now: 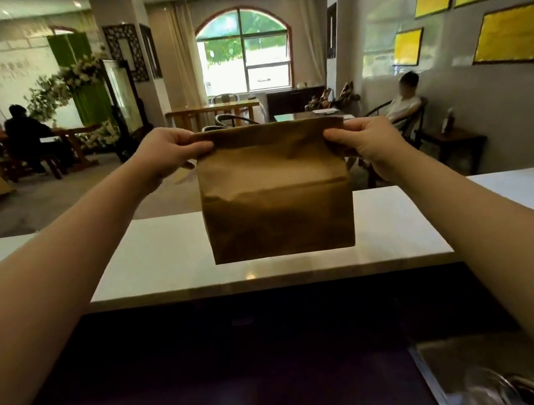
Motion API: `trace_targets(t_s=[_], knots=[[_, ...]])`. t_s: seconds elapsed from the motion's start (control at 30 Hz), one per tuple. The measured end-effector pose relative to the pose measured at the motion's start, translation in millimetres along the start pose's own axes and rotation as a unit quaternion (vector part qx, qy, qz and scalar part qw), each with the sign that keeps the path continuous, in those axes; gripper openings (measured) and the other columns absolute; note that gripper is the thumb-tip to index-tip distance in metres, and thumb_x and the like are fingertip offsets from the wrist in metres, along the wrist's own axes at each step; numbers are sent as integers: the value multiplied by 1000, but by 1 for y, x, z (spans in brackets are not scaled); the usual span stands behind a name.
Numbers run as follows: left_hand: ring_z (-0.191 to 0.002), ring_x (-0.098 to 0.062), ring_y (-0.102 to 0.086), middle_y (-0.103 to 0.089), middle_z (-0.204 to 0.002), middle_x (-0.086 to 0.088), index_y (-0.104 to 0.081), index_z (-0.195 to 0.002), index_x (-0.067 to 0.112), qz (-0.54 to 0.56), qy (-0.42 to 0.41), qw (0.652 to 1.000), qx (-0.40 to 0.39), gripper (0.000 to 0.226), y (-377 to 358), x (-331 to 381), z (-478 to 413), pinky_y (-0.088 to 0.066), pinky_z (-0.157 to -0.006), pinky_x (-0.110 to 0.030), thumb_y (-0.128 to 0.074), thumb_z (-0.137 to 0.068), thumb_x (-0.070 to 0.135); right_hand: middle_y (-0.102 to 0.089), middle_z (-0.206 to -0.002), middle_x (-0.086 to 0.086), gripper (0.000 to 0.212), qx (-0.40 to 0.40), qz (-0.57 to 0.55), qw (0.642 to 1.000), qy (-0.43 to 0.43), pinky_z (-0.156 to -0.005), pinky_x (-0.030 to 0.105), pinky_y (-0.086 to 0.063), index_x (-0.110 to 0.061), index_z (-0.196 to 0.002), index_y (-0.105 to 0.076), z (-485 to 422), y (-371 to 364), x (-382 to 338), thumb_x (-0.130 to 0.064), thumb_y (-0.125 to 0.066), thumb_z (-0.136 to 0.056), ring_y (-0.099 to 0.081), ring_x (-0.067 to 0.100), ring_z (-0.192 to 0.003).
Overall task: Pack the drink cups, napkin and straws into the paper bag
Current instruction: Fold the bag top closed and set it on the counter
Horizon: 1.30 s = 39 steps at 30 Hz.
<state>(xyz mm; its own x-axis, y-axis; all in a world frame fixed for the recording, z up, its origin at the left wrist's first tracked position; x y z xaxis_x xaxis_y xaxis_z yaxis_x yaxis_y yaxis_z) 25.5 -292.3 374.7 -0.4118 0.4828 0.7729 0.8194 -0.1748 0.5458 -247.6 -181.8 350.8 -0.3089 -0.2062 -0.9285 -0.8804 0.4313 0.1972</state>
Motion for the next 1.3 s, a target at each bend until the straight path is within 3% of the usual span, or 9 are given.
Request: trace_targets(t_s=[0.13, 0.27, 0.43, 0.53, 0.7, 0.8, 0.87, 1.03, 1.3], knots=[[-85, -14, -59, -64, -84, 3, -66, -108, 9, 4, 16, 1000, 15, 26, -29, -12, -31, -49, -70, -24, -60, -85, 20, -70, -103, 4, 29, -2, 22, 999, -24, -96, 40, -49, -7, -111, -66, -40, 11, 25, -22, -64, -86, -64, 22, -103], [-78, -13, -57, -61, -80, 4, -67, -104, 7, 8, 36, 999, 12, 22, -64, -29, -47, -46, -69, -23, -58, -86, 16, -67, -89, -3, 28, 0, 26, 999, -46, -76, 25, -52, -6, -111, -66, -57, 14, 60, -21, -61, -88, -63, 20, -95], [-74, -8, -56, -62, -78, 6, -67, -105, 7, 1, 53, 998, 15, 24, -94, -56, -57, -43, -64, -18, -60, -85, 17, -64, -90, -4, 29, -14, 22, 998, -56, -69, 18, -47, -5, -113, -64, -67, 16, 108, -22, -58, -90, -61, 16, -90], [-82, -13, -59, -65, -86, 2, -66, -107, 10, 14, 56, 998, -7, 24, -97, -57, -61, -47, -70, -20, -60, -85, 19, -65, -95, -1, 28, -28, 18, 998, -56, -73, 21, -48, -7, -114, -63, -73, 19, 117, -22, -59, -90, -60, 17, -93], [-101, -24, -60, -66, -104, -9, -65, -100, 18, 7, 71, 996, -58, 19, -95, -58, -66, -48, -92, -40, -63, -83, 23, -64, -109, 5, 32, -73, 35, 995, -53, -84, 31, -49, -10, -118, -60, -82, 19, 118, -22, -60, -89, -60, 21, -101], [-101, -22, -58, -64, -98, -2, -63, -97, 23, 9, 63, 996, -63, 15, -98, -53, -71, -49, -81, -29, -64, -82, 22, -62, -106, 1, 29, -82, 38, 994, -54, -74, 25, -51, -13, -114, -58, -88, 17, 116, -23, -63, -87, -58, 20, -99], [-101, -18, -56, -61, -103, 0, -61, -110, 18, 4, 63, 996, -63, 29, -101, -48, -75, -48, -78, -24, -65, -81, 22, -61, -105, 1, 32, -85, 45, 994, -55, -68, 21, -50, -15, -115, -57, -91, 16, 114, -25, -65, -85, -58, 20, -98], [-102, -17, -53, -59, -110, -3, -56, -120, 11, -18, 70, 994, -82, 40, -103, -41, -81, -45, -84, -29, -65, -81, 20, -60, -101, 0, 36, -104, 72, 990, -69, -80, 32, -52, -14, -116, -57, -97, 16, 108, -23, -68, -83, -57, 22, -102], [-97, -21, -57, -62, -102, -7, -63, -110, 12, -82, 59, 991, -90, 28, -106, -40, -86, -42, -76, -28, -60, -86, 25, -60, -85, -3, 21, -127, 129, 981, -72, -61, 19, -48, -9, -102, -60, -98, 12, 99, -23, -64, -86, -59, 12, -79]])
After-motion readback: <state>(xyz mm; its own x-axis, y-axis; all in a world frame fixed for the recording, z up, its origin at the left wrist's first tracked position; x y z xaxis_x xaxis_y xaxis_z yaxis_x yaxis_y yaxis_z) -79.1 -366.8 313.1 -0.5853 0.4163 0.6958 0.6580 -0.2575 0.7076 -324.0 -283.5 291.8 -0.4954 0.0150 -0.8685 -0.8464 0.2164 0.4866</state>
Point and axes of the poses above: each hand's wrist, its own z-axis away from the middle knuckle, its own y-axis out of the back of the hand, x = y × z, the point moved 4 cm from there along -z, towards the middle knuckle
